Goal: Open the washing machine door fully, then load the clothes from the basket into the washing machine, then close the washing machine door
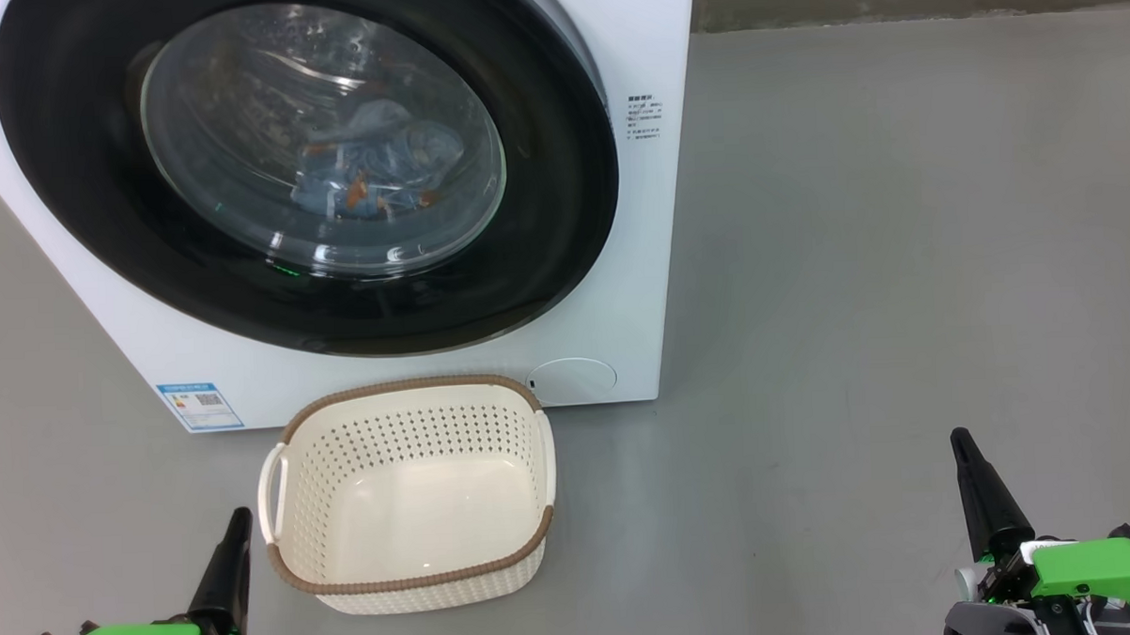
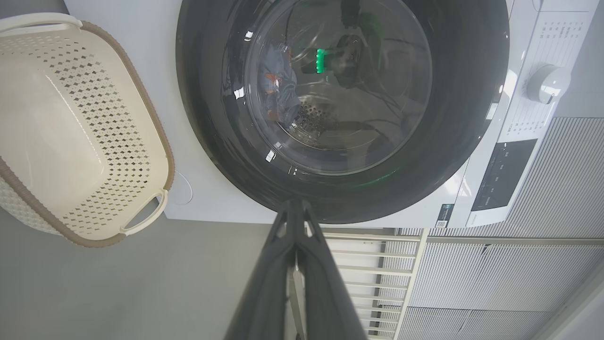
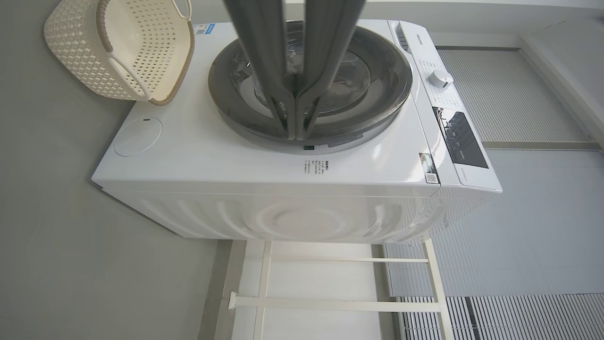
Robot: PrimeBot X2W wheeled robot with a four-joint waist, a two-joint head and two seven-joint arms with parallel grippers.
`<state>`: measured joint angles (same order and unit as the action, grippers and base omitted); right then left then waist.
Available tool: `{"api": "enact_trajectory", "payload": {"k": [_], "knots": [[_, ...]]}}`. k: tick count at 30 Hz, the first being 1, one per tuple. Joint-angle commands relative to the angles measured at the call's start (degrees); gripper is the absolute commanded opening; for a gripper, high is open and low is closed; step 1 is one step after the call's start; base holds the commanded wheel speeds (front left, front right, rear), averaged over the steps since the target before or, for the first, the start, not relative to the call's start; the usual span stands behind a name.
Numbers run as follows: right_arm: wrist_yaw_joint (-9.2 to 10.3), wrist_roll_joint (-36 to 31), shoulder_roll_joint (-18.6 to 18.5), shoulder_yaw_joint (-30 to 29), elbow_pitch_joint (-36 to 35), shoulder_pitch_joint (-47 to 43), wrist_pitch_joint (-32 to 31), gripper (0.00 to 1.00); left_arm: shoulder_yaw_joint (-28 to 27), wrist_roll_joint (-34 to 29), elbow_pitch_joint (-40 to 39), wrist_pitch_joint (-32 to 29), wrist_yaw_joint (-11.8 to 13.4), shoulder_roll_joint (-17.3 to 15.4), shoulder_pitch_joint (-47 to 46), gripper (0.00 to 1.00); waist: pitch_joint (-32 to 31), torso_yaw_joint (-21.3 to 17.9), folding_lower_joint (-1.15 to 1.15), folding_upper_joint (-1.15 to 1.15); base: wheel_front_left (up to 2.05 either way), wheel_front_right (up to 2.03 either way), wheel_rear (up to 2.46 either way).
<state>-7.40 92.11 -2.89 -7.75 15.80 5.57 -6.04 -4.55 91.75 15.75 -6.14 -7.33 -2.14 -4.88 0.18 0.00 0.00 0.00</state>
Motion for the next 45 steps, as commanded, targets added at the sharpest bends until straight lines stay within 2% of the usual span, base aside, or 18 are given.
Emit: {"api": "enact_trajectory", "payload": {"k": [1, 45], "knots": [[-0.09, 0.1, 0.0, 1.2, -1.8, 0.6, -0.4, 0.00, -2.0, 0.4, -1.7, -0.4, -0.2, -0.8, -1.3, 0.00, 0.0, 0.0, 0.00, 0.00, 0.00, 0.00, 0.00], [-0.09, 0.0, 0.0, 1.2, -1.8, 0.6, -0.5, 0.00, -2.0, 0.4, -1.7, -0.4, -0.2, -0.8, -1.3, 0.00, 0.0, 0.0, 0.00, 0.00, 0.00, 0.00, 0.00]]}}
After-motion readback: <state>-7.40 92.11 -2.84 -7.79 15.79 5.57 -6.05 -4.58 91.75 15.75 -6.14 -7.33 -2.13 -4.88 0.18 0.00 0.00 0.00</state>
